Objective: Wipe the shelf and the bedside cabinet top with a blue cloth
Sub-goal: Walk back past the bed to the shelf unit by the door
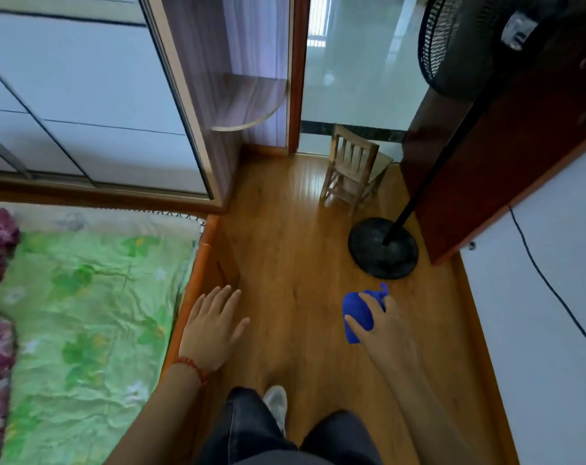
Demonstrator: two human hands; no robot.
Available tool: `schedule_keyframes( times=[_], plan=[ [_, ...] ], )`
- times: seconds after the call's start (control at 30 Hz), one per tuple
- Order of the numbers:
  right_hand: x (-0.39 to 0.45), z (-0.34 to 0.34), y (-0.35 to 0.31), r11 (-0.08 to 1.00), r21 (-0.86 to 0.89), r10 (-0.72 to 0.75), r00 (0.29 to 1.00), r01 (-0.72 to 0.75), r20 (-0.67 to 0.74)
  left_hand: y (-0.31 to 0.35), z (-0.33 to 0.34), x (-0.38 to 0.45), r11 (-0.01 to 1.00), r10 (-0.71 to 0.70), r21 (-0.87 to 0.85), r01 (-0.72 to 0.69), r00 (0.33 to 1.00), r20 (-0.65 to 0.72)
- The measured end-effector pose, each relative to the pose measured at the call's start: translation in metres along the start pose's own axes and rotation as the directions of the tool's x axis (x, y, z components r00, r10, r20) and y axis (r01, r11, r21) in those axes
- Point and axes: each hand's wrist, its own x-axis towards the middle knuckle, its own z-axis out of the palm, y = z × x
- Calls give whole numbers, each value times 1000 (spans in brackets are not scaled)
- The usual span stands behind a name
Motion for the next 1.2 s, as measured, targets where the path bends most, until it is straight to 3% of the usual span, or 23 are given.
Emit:
schedule_keyframes(
  times=[0.2,0.6,0.83,1.03,1.2],
  plan=[
    [126,3,1,1000,-7,-9,1000,9,1,-8,-14,124,1000,10,-3,-10,1000,27],
    [397,-11,3,993,-50,-104,991,108,78,-3,-42,370,998,-62,-31,59,995,-76],
    [523,-9,-29,979,-62,-185,978,192,99,-29,-57,472,987,-155,-50,152,986,-64],
    [626,18,-68,974,-32,-222,972,225,75,-73,-70,566,980,-192,-76,182,969,-157],
    [696,34,-111,956,-41,-289,956,291,52,-116,-87,626,975,-214,-58,212,976,-25]
  ],
)
